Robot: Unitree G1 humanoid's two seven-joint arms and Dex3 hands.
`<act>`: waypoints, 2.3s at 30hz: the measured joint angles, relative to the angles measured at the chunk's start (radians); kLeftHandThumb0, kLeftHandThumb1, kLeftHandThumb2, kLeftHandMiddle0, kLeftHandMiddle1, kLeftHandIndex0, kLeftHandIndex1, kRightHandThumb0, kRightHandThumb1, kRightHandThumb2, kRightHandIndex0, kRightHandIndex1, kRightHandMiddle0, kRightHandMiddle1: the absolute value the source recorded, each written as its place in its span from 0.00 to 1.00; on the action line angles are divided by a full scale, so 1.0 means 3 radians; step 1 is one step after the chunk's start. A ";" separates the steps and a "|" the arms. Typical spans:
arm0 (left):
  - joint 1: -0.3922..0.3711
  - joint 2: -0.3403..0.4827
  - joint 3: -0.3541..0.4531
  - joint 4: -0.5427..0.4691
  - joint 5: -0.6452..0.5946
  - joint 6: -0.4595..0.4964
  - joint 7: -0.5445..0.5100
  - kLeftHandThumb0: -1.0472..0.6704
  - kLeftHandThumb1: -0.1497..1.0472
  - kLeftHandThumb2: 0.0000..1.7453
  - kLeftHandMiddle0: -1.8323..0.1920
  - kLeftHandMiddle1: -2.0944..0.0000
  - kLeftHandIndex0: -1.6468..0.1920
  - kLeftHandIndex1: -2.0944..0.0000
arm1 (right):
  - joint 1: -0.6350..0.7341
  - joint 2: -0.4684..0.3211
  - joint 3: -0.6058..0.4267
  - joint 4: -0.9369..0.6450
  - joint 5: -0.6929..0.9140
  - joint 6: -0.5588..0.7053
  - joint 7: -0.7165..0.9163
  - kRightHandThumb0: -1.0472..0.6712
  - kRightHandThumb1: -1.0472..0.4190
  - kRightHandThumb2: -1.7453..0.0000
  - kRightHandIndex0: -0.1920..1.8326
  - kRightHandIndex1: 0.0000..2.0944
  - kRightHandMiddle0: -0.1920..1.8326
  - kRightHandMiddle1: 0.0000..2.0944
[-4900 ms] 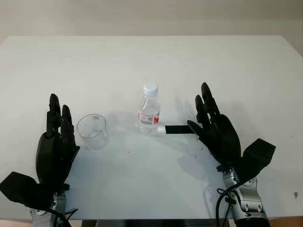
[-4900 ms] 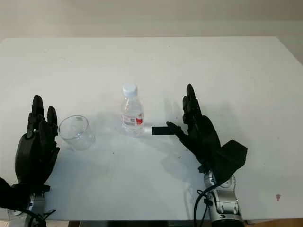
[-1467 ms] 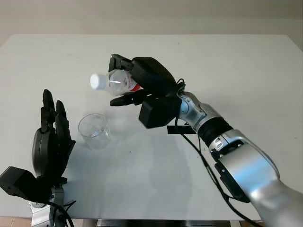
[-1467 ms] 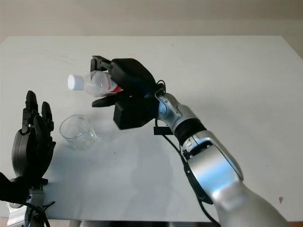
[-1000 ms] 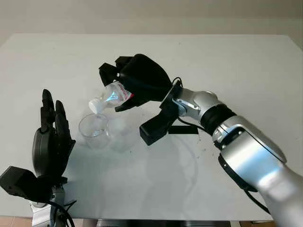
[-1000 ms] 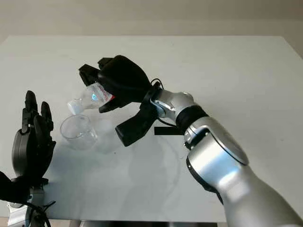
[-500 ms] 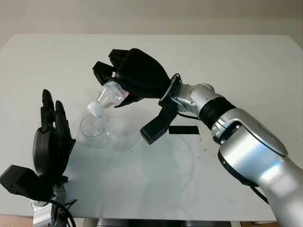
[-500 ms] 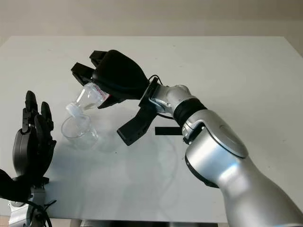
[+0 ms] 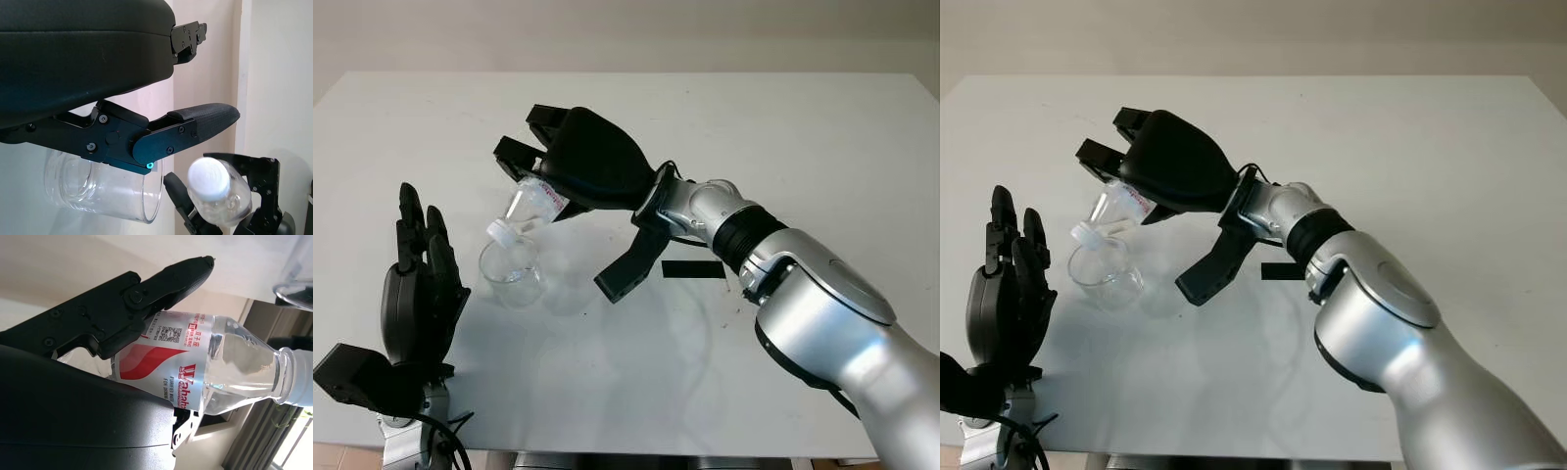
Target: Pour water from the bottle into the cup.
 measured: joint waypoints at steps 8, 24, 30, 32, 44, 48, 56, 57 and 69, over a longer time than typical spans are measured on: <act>-0.0001 -0.0002 0.0000 0.0005 0.0005 -0.0027 0.0021 0.21 1.00 0.41 1.00 1.00 1.00 1.00 | -0.0008 0.0012 0.0148 0.0003 -0.0123 0.0196 -0.0177 0.38 0.03 0.97 0.68 1.00 0.29 0.75; -0.0015 -0.0001 0.0000 0.0040 0.0004 -0.0046 0.0006 0.21 1.00 0.41 1.00 1.00 1.00 1.00 | -0.0075 -0.0033 0.0214 0.0038 -0.0194 0.0202 -0.0475 0.34 0.03 0.97 0.68 1.00 0.30 0.74; -0.0031 0.0000 0.0002 0.0069 0.0002 -0.0046 0.0003 0.21 1.00 0.41 1.00 1.00 1.00 1.00 | -0.0076 -0.0034 0.0248 0.0072 -0.0208 0.0242 -0.0504 0.34 0.01 0.97 0.68 1.00 0.31 0.79; -0.0032 0.0000 0.0001 0.0069 0.0002 -0.0046 0.0003 0.20 1.00 0.41 1.00 1.00 1.00 1.00 | -0.0075 -0.0034 0.0220 0.0072 -0.0145 0.0199 -0.0465 0.33 0.01 0.97 0.69 1.00 0.30 0.76; -0.0006 -0.0001 -0.0005 -0.0001 -0.0026 -0.0008 -0.0007 0.20 1.00 0.41 1.00 1.00 1.00 1.00 | 0.0236 -0.0113 -0.1336 0.0073 0.1881 -0.0623 0.1483 0.39 0.00 0.82 0.69 1.00 0.54 1.00; 0.0009 0.0005 -0.0004 -0.0006 -0.0026 0.0000 -0.0007 0.20 1.00 0.41 1.00 1.00 1.00 1.00 | 0.0456 -0.0109 -0.1976 0.0051 0.2701 -0.0657 0.2389 0.39 0.00 0.80 0.67 1.00 0.53 1.00; 0.0031 0.0004 -0.0006 -0.0050 -0.0048 0.0011 -0.0020 0.20 1.00 0.41 1.00 1.00 1.00 1.00 | 0.0879 -0.0045 -0.3108 -0.0604 0.4225 0.0124 0.3772 0.39 0.00 0.74 0.69 1.00 0.53 1.00; 0.0034 0.0005 -0.0005 -0.0052 -0.0052 0.0011 -0.0031 0.20 1.00 0.41 1.00 1.00 1.00 1.00 | 0.0978 -0.0044 -0.3175 -0.0754 0.4337 0.0254 0.3910 0.39 0.00 0.72 0.69 1.00 0.54 1.00; 0.0090 0.0008 0.0007 -0.0075 -0.0103 0.0015 -0.0090 0.19 1.00 0.41 1.00 1.00 1.00 1.00 | 0.2551 -0.0073 -0.3499 -0.2954 0.5104 0.1918 0.4488 0.36 0.00 0.73 0.57 1.00 0.40 1.00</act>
